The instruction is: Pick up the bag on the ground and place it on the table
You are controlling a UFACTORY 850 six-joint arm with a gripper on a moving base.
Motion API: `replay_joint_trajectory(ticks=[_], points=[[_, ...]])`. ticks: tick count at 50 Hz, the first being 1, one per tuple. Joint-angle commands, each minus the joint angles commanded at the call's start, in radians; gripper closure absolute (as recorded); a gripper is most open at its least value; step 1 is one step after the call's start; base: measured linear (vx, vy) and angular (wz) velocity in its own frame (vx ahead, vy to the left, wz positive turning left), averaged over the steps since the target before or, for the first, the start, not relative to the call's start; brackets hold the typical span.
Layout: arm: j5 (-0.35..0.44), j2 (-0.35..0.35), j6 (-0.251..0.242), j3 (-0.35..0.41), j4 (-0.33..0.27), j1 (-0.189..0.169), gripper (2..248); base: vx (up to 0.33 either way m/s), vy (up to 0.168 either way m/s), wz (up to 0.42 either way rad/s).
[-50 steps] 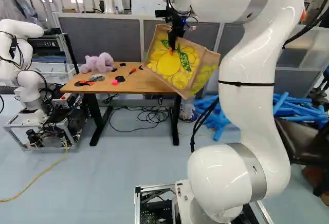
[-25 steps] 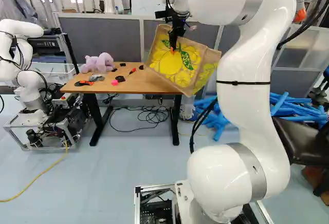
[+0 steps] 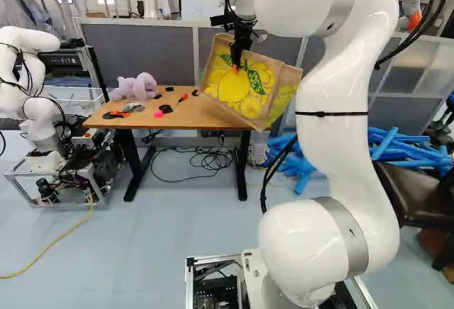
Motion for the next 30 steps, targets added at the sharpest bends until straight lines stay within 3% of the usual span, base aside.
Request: replay_joint_trajectory(ticks=[30], points=[[-0.069,-0.051,0.0,-0.069,0.001,0.008,227,0.0,0.0,0.0]])
